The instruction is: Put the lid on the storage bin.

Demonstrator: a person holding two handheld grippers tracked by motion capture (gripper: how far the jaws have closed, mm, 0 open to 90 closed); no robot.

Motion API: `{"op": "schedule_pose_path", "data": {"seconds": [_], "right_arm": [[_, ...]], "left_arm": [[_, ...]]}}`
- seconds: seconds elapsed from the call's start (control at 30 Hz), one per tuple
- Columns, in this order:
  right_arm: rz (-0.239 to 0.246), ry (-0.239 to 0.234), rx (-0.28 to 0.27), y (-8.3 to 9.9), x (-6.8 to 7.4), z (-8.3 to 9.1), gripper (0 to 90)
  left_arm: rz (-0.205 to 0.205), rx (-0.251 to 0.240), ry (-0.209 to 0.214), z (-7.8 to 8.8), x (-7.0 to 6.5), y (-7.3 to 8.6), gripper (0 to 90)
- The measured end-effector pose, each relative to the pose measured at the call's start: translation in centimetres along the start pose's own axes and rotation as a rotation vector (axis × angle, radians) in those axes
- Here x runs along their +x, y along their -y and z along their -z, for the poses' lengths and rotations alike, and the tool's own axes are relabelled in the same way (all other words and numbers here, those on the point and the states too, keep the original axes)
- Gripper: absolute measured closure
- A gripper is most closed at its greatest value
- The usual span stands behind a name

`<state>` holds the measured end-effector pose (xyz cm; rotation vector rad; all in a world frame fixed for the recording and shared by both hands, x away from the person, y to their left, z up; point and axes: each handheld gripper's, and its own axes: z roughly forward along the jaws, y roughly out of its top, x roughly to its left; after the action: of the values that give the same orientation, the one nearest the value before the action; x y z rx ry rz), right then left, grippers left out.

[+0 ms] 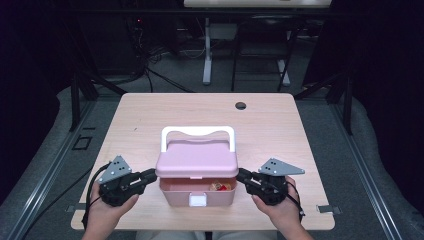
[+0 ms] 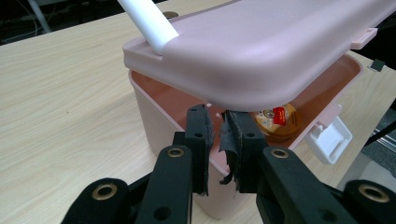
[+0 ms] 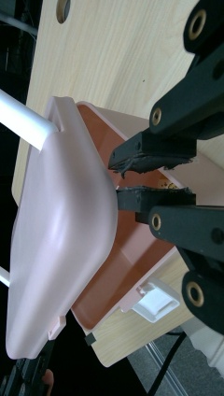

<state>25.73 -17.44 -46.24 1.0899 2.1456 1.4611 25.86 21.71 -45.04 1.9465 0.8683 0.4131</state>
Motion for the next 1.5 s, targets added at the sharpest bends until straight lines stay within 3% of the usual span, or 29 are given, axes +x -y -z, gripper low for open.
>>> {"op": "schedule_pose_path", "data": {"seconds": [0.97,1.5], "right_arm": [[-0.016,0.003,0.013,0.9,-0.2,0.2,78.1],[-0.049,0.015,-0.002,0.7,-1.0,0.8,78.1]], "left_arm": [[0.012,0.014,0.016,-0.1,-0.2,0.7,79.9],[0.019,0.028,0.018,-0.1,-0.2,1.1,80.2]]}}
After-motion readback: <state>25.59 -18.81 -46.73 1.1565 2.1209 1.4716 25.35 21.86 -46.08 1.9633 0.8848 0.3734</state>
